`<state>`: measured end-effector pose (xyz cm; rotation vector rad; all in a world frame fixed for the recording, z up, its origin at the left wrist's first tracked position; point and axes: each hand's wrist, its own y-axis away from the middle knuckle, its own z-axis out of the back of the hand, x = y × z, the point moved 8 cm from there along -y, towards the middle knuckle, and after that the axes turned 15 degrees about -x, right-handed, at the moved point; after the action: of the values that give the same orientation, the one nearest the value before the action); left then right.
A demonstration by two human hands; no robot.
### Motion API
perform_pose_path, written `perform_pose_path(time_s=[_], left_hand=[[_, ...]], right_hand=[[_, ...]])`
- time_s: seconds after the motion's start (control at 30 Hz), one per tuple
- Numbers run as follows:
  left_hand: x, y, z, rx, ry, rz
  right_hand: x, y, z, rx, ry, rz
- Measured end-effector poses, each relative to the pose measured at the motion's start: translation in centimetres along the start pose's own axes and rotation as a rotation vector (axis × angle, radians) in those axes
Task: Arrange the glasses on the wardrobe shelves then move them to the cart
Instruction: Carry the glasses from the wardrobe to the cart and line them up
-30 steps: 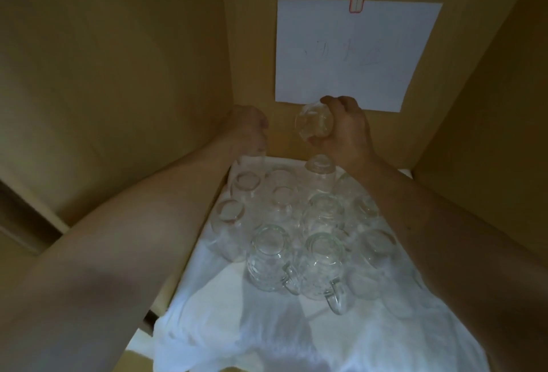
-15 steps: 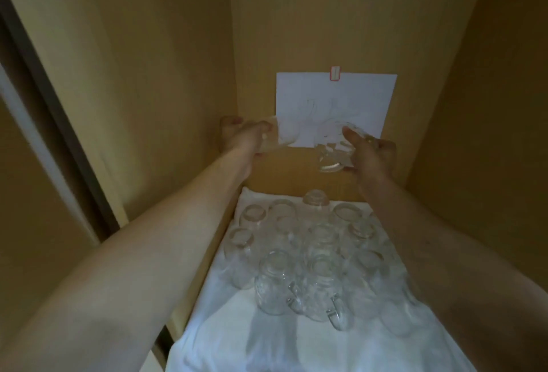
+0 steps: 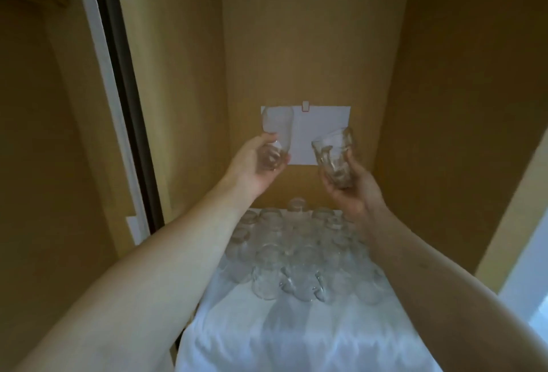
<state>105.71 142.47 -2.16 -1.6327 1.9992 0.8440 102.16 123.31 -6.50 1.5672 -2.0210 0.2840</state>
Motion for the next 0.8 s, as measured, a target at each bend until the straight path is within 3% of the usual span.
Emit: perform_pose_path(time_s=[0.23, 0.43, 0.7, 0.8], left_hand=[[3.7, 6.2, -2.1, 0.207, 0.106, 0.150], [8.6, 10.9, -3.4, 0.251, 0.155, 0.261], [15.7, 17.3, -8.6, 0.470, 0.034, 0.285], [19.1, 20.4, -11.7, 0.619, -0.043, 0.313]], right_hand=[[1.2, 8.3, 2.7, 0.063, -0.075, 0.020], [4.0, 14.6, 5.6, 0.126, -0.144, 0.074], [9.9, 22.3, 9.7, 0.239, -0.187, 0.124], [13.9, 24.3, 13.2, 0.166, -0.178, 0.192]])
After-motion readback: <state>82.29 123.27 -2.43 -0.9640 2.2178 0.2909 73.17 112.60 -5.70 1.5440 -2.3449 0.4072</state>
